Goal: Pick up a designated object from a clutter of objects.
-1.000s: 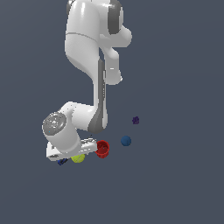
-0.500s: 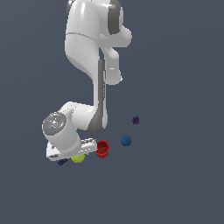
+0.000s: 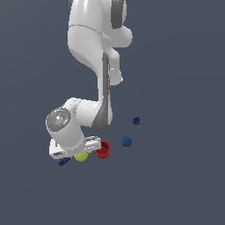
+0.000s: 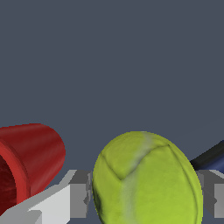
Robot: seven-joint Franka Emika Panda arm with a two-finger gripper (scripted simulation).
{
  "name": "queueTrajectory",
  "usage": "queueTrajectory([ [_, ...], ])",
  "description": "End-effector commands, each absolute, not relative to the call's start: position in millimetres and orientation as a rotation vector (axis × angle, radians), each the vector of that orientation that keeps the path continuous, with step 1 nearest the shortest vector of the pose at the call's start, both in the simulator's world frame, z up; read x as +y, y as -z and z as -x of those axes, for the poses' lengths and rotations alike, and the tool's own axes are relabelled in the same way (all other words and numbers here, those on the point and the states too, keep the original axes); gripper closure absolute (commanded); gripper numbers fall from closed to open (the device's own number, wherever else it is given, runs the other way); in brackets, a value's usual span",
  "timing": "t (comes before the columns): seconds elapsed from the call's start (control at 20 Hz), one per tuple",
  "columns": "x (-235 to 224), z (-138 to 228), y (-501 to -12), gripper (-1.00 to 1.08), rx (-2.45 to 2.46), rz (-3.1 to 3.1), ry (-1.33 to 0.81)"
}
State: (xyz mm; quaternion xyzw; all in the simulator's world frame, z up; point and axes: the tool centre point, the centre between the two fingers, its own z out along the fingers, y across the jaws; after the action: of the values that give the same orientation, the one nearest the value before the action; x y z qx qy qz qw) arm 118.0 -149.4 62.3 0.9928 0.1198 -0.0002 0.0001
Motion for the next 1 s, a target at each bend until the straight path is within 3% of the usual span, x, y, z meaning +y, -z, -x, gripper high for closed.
queueTrajectory([
  [0.0, -139, -117, -76, 1.08, 0.378, -3.118, -0.004],
  [0.95, 7, -89, -246, 1.08, 0.378, -3.116, -0.001],
])
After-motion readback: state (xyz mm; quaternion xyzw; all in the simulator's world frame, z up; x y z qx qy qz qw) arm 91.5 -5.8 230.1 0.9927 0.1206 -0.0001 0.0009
